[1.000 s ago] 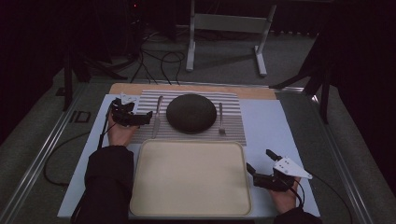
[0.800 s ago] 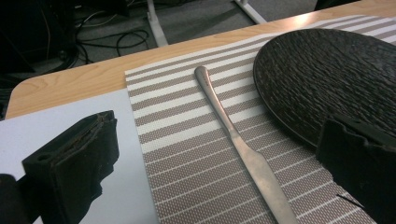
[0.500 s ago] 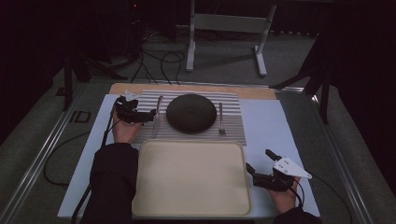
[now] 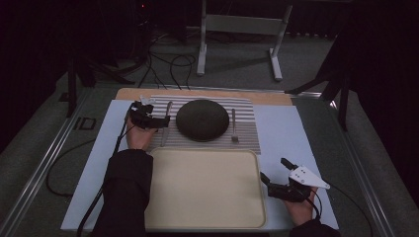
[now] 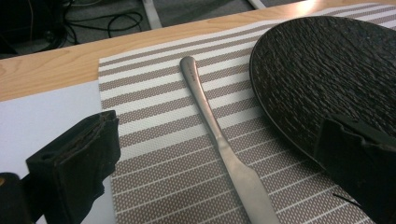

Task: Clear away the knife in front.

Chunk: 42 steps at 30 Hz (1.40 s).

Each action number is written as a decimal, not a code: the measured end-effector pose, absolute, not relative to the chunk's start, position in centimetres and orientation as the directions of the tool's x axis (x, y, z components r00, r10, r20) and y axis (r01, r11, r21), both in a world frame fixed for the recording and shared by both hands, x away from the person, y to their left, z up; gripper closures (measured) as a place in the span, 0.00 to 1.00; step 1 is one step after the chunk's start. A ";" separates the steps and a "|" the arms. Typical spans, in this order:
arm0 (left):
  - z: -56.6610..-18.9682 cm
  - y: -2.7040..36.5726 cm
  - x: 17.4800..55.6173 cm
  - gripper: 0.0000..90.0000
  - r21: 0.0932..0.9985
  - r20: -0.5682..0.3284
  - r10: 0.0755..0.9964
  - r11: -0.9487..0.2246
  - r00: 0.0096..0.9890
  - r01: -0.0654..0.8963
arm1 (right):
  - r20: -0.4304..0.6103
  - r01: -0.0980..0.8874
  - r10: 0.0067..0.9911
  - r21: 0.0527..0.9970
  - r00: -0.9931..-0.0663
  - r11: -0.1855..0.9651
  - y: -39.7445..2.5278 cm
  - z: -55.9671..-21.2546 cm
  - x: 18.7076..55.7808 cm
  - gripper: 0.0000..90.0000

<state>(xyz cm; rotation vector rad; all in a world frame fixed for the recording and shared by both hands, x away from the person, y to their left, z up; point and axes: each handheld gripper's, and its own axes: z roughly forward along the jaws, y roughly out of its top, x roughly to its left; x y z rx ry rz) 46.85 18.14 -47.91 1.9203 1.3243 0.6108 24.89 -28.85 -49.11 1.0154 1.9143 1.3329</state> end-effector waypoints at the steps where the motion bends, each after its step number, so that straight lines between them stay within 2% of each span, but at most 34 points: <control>1: -47.9 18.1 47.0 0.01 0.773 -0.015 0.933 -0.218 0.360 0.596 | -0.041 0.254 0.843 0.945 -0.536 0.207 -28.9 -49.1 24.9 0.09; 19: -48.2 16.4 49.2 0.03 0.731 -0.019 0.937 -0.226 0.350 0.644 | -0.032 0.256 0.842 0.946 -0.538 0.200 -28.9 -49.2 25.0 0.09; 29: -49.6 16.2 50.3 0.08 0.670 -0.069 0.958 -0.161 0.277 0.724 | -0.031 0.256 0.843 0.946 -0.536 0.198 -29.0 -49.1 25.0 0.09; 30: -49.7 16.2 50.4 0.15 0.661 -0.074 0.960 -0.156 0.271 0.734 | -0.030 0.256 0.843 0.947 -0.538 0.197 -29.0 -49.1 25.0 0.09; 32: -50.0 16.1 50.5 0.18 0.639 -0.081 0.960 -0.155 0.266 0.754 | -0.028 0.256 0.842 0.947 -0.538 0.195 -29.0 -49.2 25.0 0.09; 42: -50.9 15.8 51.1 0.52 0.613 -0.084 0.966 -0.144 0.246 0.777 | -0.027 0.257 0.842 0.947 -0.539 0.195 -29.0 -49.2 25.0 0.09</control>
